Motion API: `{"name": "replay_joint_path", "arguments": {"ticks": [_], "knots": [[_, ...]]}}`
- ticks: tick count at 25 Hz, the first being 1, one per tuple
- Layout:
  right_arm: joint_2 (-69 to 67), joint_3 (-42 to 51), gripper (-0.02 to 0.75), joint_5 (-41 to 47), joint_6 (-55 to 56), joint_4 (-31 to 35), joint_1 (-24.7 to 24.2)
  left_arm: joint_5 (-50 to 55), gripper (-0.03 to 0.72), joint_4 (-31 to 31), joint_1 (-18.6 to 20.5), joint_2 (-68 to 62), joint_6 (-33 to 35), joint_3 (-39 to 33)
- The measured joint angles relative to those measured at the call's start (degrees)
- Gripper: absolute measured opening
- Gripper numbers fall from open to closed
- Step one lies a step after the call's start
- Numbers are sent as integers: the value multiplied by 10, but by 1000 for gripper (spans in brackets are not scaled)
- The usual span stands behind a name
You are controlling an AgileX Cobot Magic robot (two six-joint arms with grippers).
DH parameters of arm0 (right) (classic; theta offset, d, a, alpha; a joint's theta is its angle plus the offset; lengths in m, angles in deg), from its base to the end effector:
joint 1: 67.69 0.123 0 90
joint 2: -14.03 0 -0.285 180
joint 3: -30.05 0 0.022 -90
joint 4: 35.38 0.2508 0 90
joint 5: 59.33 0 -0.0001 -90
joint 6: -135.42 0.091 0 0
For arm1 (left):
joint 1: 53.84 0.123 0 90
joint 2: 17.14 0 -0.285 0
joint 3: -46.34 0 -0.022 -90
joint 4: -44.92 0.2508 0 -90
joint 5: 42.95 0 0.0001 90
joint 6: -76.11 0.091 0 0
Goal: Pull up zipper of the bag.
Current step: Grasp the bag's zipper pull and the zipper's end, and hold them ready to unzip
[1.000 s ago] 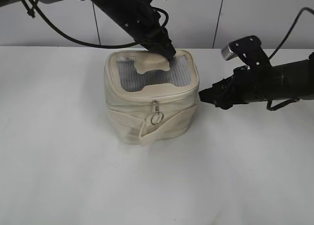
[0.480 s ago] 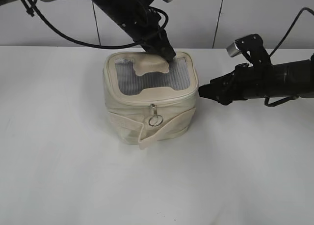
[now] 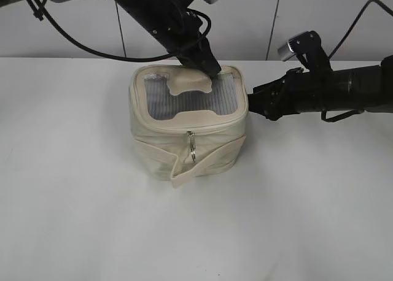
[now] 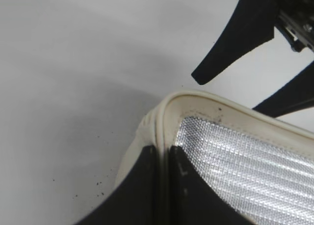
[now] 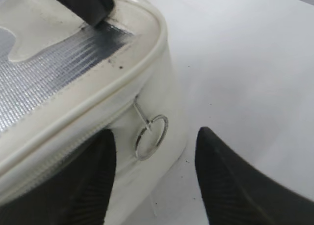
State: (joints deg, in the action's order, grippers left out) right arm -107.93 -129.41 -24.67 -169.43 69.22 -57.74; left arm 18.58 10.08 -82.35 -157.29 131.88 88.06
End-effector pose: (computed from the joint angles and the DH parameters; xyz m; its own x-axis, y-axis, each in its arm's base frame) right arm 0.3626 0.1145 0.1278 -0.4754 -0.3352 -0.8134 -0.7167 0.6837 0.1372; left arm 0.4204 -0.2804 0.2193 -0.2683 0.7436 -0.6124 0.9599 0.2602 -0.1045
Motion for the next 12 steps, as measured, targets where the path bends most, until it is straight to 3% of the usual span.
{"name": "replay_joint_path", "arguments": {"ticks": [12], "knots": [[-43,-13,421,0,-4,2,6,10,41,-1,0,0,6,0]]}}
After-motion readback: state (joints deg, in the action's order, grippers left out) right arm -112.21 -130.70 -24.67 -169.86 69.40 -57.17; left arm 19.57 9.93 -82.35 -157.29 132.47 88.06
